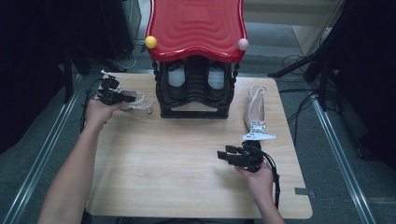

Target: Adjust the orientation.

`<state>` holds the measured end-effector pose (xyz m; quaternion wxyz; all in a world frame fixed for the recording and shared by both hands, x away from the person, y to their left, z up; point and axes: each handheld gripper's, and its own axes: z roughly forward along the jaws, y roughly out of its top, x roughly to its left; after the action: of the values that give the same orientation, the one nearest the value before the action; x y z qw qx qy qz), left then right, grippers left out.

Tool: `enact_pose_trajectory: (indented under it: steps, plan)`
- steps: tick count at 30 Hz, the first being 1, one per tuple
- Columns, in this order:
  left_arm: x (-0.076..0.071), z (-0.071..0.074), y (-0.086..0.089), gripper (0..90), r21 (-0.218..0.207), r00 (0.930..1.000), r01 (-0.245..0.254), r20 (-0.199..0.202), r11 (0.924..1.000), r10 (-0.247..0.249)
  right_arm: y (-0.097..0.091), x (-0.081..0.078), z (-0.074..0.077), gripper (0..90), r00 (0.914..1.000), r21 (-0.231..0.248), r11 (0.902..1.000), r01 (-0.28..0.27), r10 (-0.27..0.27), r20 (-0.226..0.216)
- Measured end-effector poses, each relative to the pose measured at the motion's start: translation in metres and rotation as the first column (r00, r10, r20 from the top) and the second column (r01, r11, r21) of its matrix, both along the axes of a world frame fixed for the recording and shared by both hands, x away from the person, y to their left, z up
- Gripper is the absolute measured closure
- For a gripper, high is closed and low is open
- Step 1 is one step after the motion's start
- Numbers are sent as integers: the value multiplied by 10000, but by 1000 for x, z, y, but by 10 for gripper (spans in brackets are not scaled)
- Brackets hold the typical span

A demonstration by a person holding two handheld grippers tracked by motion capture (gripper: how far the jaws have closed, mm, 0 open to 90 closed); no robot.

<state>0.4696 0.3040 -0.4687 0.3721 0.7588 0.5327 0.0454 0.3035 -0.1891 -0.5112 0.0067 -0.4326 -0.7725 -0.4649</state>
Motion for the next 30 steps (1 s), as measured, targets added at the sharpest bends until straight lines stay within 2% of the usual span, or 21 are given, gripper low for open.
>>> enact_pose_trajectory:
  steps: [4,7,9,14,16,22,28,30]
  plan:
    - [-3,10,-16,877,76,9992,346,213,9994,-347,1,0,1,473,10000,-33,10000,-61,61,53]
    - [-7,11,-25,876,141,9977,651,179,9978,-653,1,0,1,473,10000,-48,10000,-57,58,66]
    - [-10,7,-27,876,218,9975,682,143,9974,-685,0,0,1,473,10000,-36,10000,-40,40,46]
    - [-18,-6,-17,875,361,9988,481,-88,9982,-478,1,0,1,473,10000,-33,10000,-73,73,18]
    - [-21,-9,-11,878,175,9991,429,-83,9989,-427,2,1,1,472,9999,-72,9999,-106,106,14]
    - [-31,-9,-2,880,98,9995,308,-118,9995,-307,7,3,1,472,9998,-50,9998,-188,187,-39]
    - [-37,-8,7,880,394,9998,124,-174,9991,-117,12,6,2,472,9993,7,9993,-384,384,19]
    - [-40,-7,10,869,731,9998,-96,-171,9973,109,13,7,2,472,9992,13,9992,-398,399,-5]
